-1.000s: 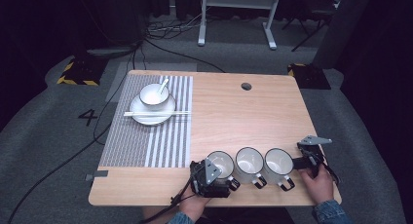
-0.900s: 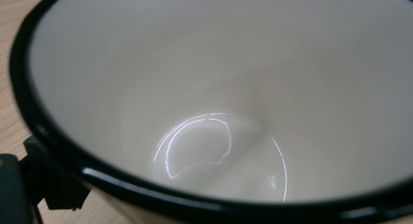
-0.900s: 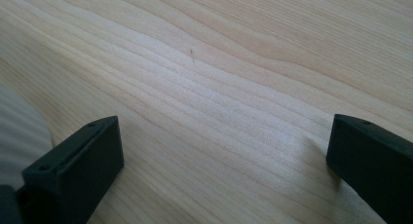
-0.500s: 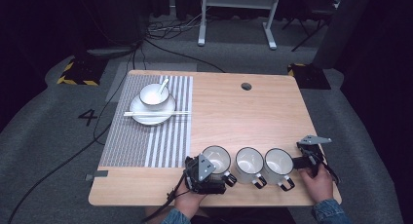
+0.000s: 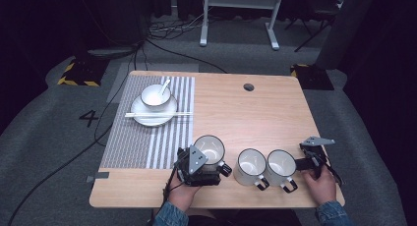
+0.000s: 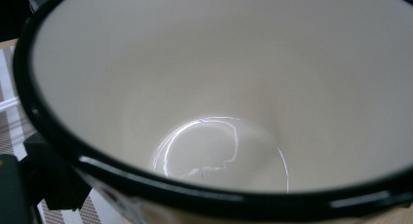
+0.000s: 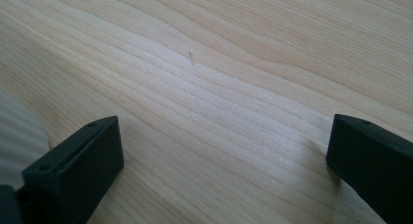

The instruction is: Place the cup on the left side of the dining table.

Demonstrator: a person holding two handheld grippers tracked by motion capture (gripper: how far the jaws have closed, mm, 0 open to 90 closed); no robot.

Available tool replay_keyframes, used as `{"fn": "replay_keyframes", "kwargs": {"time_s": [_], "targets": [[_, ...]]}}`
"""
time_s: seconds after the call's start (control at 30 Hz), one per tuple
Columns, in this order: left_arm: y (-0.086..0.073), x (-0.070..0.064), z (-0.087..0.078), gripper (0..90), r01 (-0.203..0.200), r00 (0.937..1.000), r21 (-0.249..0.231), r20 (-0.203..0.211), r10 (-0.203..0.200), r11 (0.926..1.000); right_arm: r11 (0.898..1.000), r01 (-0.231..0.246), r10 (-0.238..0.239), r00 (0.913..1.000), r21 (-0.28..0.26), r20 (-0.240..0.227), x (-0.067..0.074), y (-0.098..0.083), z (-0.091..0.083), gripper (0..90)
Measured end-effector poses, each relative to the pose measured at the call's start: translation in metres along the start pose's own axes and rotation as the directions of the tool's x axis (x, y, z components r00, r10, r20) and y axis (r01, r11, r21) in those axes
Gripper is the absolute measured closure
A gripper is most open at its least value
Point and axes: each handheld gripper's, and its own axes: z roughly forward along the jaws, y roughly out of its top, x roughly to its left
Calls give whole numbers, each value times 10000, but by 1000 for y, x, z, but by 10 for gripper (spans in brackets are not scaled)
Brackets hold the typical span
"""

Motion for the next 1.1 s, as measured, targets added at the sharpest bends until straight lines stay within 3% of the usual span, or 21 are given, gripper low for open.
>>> {"fn": "replay_keyframes", "kwargs": {"time_s": [0.37, 0.57, 0.77, 0.9, 1.1], "targets": [[14, 13, -3, 32, 62, 9992, -78, -406, -65, 10000, 10000, 8, -8, 10000, -7, 4, 0, 0, 0, 2], [21, 18, -4, 32, 379, 9975, -159, -588, -387, 9992, 10000, 9, -9, 10000, -7, 4, 0, 0, 0, 2], [29, 29, -5, 32, 705, 9928, -398, -944, -740, 9967, 10000, 8, -8, 10000, -6, 2, 0, 0, 0, 2], [33, 40, -5, 32, 1010, 9838, -755, -1411, -1109, 9920, 10000, 3, -3, 10000, -5, 3, 0, 0, 0, 2], [38, 56, -10, 32, 888, 9739, -713, -2028, -1016, 9935, 10000, 9, -9, 10000, -7, 6, 0, 0, 0, 2]]}}
